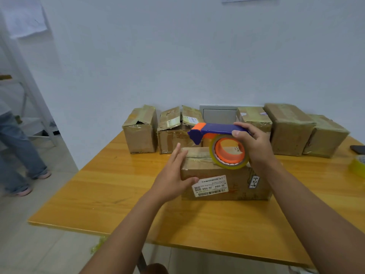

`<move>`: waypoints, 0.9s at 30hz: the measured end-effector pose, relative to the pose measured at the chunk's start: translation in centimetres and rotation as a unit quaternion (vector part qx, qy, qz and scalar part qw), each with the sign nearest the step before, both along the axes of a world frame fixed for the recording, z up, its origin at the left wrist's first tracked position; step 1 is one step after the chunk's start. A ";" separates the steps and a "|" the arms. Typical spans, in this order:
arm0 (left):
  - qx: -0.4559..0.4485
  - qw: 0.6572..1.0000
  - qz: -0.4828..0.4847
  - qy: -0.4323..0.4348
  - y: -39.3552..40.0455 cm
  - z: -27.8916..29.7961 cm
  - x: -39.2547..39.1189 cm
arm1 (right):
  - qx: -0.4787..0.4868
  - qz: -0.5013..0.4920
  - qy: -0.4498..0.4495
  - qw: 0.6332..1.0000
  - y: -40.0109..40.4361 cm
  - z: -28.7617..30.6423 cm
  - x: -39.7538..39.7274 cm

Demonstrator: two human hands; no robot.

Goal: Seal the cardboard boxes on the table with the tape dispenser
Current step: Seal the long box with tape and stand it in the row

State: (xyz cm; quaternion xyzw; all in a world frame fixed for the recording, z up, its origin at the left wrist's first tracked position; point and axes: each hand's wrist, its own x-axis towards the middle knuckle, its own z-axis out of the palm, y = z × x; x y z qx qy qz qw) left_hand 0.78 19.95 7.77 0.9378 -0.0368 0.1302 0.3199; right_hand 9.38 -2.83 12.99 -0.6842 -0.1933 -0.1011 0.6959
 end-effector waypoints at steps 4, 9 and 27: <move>0.036 0.999 -0.028 0.006 1.2 0.2 0.7 | 0.012 -0.001 0.015 1.000 -0.2 -0.1 0.0; 0.094 0.995 -0.018 -0.019 1.1 0.0 0.6 | 0.022 -0.006 0.024 0.999 -0.5 -0.3 0.0; 0.223 0.971 -0.050 -0.071 1.6 3.1 -2.0 | 0.109 -0.025 0.011 0.994 -2.6 2.1 -0.7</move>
